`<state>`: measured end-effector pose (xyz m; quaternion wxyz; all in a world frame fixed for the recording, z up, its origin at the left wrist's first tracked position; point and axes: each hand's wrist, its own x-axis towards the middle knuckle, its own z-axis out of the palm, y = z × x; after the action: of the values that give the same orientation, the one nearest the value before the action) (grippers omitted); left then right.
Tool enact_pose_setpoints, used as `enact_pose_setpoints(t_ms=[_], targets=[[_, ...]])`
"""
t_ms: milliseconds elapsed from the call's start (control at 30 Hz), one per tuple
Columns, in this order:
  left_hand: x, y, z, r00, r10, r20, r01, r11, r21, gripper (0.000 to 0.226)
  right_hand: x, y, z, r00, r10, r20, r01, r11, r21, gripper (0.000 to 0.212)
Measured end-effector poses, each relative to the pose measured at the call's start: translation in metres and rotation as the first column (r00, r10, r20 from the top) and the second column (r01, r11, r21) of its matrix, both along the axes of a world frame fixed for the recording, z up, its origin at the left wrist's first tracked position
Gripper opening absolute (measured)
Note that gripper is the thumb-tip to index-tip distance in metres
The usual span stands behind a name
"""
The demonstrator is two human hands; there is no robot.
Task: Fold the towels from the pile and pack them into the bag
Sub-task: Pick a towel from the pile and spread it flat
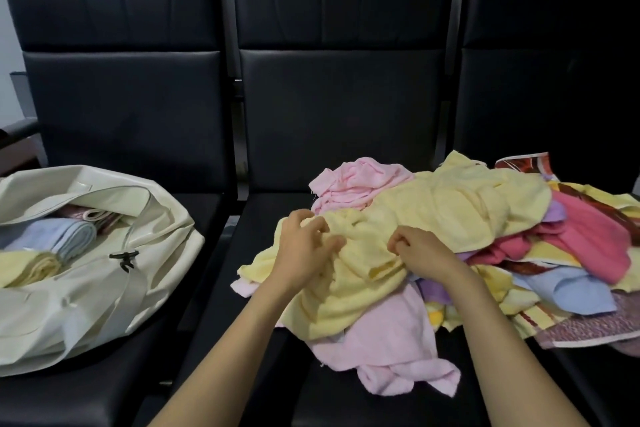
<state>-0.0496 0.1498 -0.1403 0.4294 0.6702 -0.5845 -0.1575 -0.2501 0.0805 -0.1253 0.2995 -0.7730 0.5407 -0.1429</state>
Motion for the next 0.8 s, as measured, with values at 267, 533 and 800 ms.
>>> enact_pose_setpoints(t_ms=[267, 533, 800], targets=[[-0.002, 0.011, 0.018, 0.926, -0.163, -0.34, 0.2, 0.977, 0.077, 0.038, 0.027, 0.004, -0.013, 0.99, -0.022, -0.138, -0.016, 0.965, -0.263, 0.027], [-0.008, 0.012, 0.023, 0.923, -0.375, -0.091, 0.384, 0.914, 0.128, 0.059, 0.034, 0.022, 0.014, 0.741, 0.069, 0.667, -0.131, 0.991, 0.042, 0.019], [0.005, 0.009, 0.016, 0.973, -0.207, 0.1, 0.207, 0.978, 0.012, 0.034, 0.011, 0.004, 0.009, 0.722, -0.141, 0.677, 0.153, 0.987, 0.042, 0.02]])
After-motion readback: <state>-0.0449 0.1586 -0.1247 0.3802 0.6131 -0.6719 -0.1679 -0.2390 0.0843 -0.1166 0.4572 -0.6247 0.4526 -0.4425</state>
